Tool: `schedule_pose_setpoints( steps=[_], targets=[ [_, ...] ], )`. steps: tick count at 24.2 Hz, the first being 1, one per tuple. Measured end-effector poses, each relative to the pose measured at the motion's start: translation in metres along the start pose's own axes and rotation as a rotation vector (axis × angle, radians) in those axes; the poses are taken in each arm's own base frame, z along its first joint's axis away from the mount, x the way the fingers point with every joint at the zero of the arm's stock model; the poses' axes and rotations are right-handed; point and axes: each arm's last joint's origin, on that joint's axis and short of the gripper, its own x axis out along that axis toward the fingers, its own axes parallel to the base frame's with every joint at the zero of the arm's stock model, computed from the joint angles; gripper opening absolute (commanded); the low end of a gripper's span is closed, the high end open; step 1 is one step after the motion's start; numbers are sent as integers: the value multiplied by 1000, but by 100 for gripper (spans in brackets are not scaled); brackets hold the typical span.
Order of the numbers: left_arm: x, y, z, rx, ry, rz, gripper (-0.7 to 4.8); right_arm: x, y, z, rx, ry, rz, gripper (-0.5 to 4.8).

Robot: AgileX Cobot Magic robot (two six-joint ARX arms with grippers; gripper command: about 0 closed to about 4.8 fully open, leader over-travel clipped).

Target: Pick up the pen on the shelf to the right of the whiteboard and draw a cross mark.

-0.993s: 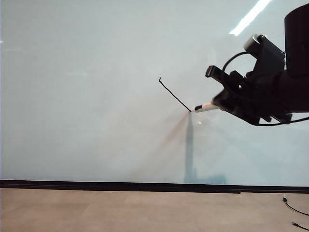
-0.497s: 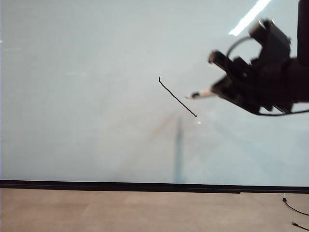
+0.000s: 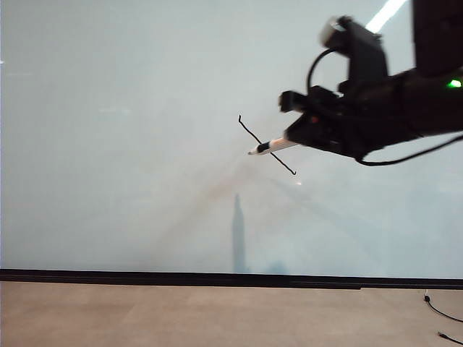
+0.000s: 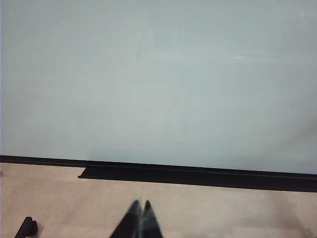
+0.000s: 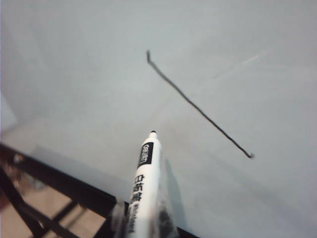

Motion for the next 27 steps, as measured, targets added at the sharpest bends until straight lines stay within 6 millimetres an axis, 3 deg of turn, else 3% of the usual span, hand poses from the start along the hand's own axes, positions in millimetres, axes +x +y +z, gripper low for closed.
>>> schedule_pose_setpoints(
  steps=[13, 27],
  targets=[
    [0, 0, 0, 0, 0, 0, -4, 33, 2, 24, -202, 103, 11, -9],
    [0, 0, 0, 0, 0, 0, -4, 36, -3, 25, -228, 125, -14, -9]
  ],
)
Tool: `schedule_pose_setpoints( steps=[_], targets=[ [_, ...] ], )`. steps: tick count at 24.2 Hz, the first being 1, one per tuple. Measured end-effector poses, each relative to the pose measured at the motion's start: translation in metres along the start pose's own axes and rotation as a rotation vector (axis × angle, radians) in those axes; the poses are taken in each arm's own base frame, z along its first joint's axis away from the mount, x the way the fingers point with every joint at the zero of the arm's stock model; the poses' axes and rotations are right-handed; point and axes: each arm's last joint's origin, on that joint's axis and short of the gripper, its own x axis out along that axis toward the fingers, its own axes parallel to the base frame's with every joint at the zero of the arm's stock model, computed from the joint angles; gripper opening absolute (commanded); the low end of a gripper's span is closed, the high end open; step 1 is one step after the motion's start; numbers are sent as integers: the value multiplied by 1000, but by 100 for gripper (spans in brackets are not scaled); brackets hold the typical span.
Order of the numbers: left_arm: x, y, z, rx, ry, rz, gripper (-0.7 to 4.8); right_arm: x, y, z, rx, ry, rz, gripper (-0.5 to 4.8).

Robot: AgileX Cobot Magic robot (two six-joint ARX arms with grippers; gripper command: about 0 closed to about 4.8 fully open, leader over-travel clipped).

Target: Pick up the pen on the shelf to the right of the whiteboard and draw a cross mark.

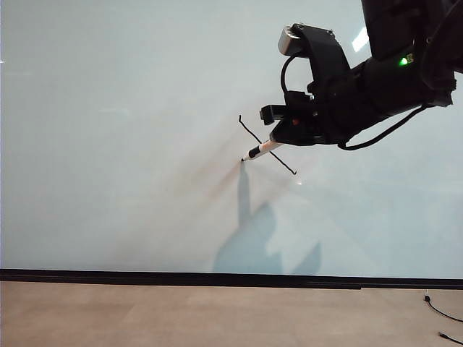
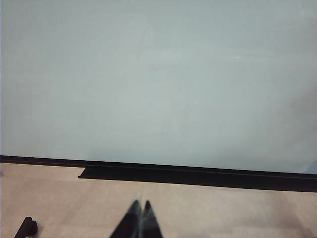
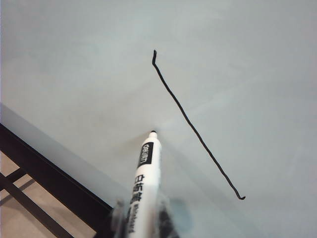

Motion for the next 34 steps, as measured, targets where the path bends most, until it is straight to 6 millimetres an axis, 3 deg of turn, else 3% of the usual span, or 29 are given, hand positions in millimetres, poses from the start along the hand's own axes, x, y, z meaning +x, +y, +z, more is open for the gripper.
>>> schedule_pose_setpoints(
  steps=[13, 34],
  targets=[
    [0, 0, 0, 0, 0, 0, -4, 4, -2, 0, -16, 18, -7, -9],
    [0, 0, 0, 0, 0, 0, -4, -11, -5, 19, -59, 0, -71, -9]
  ],
)
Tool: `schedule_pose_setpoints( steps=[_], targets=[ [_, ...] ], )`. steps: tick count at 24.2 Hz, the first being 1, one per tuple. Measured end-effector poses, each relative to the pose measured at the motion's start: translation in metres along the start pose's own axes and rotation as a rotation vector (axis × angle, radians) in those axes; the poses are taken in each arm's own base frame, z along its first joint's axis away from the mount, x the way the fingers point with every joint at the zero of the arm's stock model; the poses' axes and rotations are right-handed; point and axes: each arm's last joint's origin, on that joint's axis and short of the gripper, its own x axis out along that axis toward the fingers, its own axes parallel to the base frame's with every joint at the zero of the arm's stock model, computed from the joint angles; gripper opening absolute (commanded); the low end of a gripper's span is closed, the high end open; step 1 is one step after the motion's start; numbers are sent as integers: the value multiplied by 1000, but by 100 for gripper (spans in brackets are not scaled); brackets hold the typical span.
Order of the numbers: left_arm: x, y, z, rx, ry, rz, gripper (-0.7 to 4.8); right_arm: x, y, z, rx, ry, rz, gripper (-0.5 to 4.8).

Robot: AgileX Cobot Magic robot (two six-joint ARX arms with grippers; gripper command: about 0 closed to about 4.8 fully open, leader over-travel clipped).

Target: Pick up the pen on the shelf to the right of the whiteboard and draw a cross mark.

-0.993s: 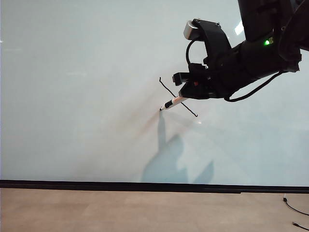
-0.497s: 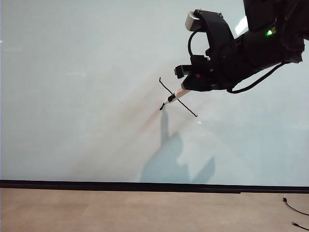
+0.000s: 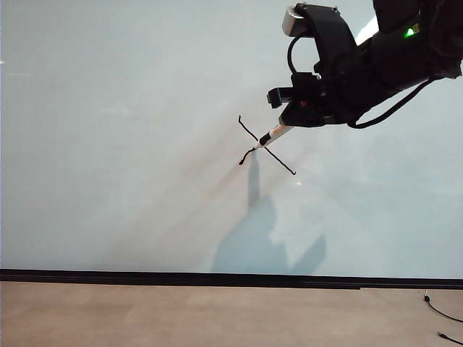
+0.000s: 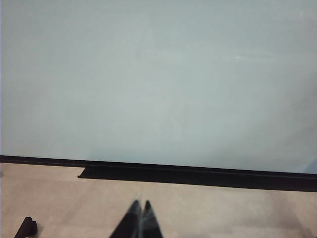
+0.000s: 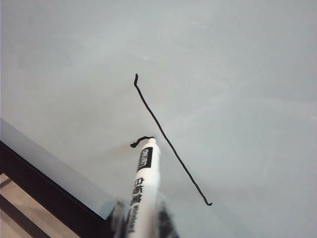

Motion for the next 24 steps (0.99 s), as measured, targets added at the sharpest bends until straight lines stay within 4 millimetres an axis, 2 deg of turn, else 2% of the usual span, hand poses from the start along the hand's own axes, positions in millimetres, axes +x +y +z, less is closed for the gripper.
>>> schedule_pose_setpoints(
  steps=[24],
  targets=[
    [0, 0, 0, 0, 0, 0, -5, -34, -11, 28, -64, -35, -131, -9]
  ],
)
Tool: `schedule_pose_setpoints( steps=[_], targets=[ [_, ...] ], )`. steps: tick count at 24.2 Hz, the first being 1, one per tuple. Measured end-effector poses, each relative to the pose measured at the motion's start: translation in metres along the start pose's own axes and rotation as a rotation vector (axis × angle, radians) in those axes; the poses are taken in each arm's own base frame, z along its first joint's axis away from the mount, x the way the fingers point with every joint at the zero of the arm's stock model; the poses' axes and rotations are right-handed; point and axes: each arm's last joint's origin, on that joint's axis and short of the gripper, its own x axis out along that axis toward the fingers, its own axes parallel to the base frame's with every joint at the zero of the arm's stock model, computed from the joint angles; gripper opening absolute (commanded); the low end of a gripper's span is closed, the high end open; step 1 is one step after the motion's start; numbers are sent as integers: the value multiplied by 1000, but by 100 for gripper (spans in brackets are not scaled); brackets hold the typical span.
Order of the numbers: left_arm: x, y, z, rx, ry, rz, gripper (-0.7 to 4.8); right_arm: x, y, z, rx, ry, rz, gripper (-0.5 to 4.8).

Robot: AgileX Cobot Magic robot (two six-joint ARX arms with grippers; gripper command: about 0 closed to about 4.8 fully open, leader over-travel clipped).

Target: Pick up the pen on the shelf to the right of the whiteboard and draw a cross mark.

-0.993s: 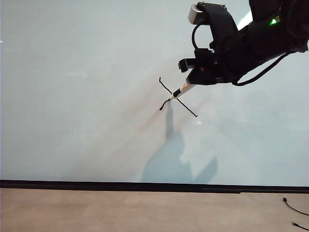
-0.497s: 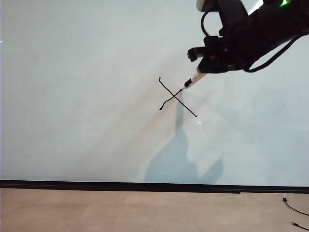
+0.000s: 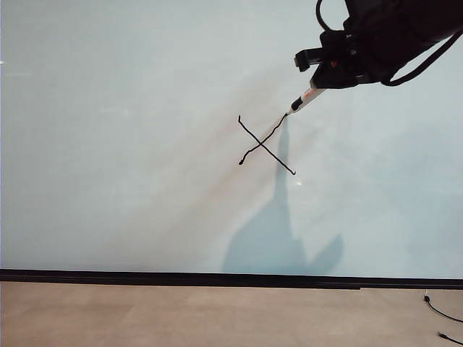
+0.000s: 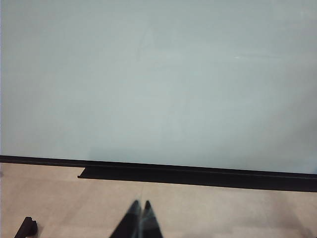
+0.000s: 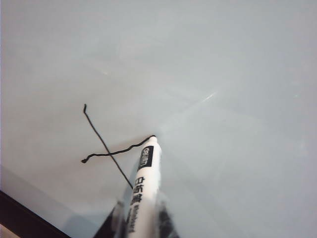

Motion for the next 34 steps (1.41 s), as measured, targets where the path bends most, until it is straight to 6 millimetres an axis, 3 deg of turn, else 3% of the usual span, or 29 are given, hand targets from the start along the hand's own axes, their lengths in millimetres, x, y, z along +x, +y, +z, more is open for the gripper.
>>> schedule_pose_setpoints(
  steps=[12, 16, 21, 26, 27, 32, 34],
  targets=[
    [0, 0, 0, 0, 0, 0, -4, -3, -2, 2, -6, 3, -17, -9],
    [0, 0, 0, 0, 0, 0, -5, -14, 2, 9, -14, 25, 14, -9],
    [0, 0, 0, 0, 0, 0, -5, -49, 12, 25, -57, -24, 67, -9],
    [0, 0, 0, 0, 0, 0, -4, -89, -2, 31, -36, -112, -3, -9],
    [0, 0, 0, 0, 0, 0, -4, -107, -8, 29, -31, -118, -22, -9],
    [0, 0, 0, 0, 0, 0, -4, -138, -14, 13, -27, -125, -43, -9],
    [0, 0, 0, 0, 0, 0, -4, -156, -16, -5, -29, -107, -64, -9]
  ],
)
